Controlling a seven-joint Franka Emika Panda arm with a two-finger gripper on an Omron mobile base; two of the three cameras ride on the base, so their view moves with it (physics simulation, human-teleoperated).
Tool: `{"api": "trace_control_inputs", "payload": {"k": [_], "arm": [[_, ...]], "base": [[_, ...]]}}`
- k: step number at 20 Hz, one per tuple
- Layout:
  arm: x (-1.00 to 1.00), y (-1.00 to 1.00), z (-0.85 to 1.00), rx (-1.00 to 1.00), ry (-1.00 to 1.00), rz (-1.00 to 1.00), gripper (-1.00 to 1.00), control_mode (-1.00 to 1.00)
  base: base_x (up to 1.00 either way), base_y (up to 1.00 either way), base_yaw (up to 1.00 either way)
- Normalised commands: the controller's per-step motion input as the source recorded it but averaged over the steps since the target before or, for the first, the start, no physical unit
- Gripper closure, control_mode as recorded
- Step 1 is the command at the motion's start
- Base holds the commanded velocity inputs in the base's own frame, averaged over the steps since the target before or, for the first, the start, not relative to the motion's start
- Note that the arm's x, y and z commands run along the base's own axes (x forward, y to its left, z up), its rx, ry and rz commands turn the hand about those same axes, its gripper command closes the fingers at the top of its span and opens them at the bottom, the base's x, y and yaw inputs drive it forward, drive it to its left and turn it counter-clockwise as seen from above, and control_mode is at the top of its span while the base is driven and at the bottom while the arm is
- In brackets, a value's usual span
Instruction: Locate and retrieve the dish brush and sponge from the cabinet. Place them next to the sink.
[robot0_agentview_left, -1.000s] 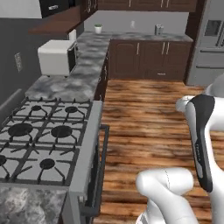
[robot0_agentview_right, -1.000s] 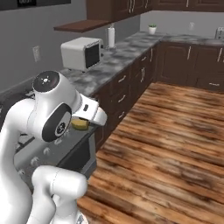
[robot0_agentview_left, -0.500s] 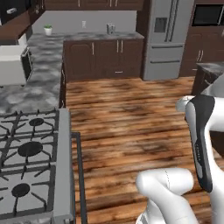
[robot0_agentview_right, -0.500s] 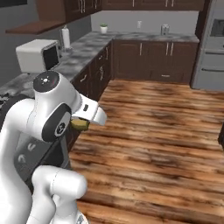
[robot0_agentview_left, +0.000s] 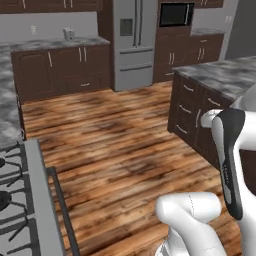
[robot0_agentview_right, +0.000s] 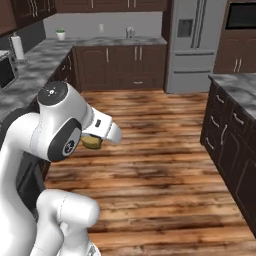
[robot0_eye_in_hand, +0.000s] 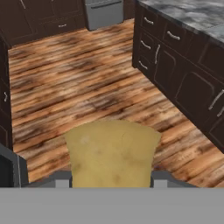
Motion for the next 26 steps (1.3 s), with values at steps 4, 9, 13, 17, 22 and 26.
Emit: {"api": "trace_control_inputs", "payload": {"k": [4,9,13,17,22,26], "arm": [[0.0,0.0,0.0,0.0,0.0,0.0,1.0,1.0],[0.0,0.0,0.0,0.0,0.0,0.0,1.0,1.0],[0.0,0.0,0.0,0.0,0.0,0.0,1.0,1.0],[0.0,0.0,0.0,0.0,0.0,0.0,1.0,1.0],[0.0,0.0,0.0,0.0,0.0,0.0,1.0,1.0],[0.0,0.0,0.0,0.0,0.0,0.0,1.0,1.0]], "base": [[0.31,-0.46,-0.24],[0.09,-0.56,-0.31],[0.02,-0.56,-0.33],[0.0,-0.49,-0.37],[0.0,-0.41,-0.4],[0.0,-0.29,-0.43]]}}
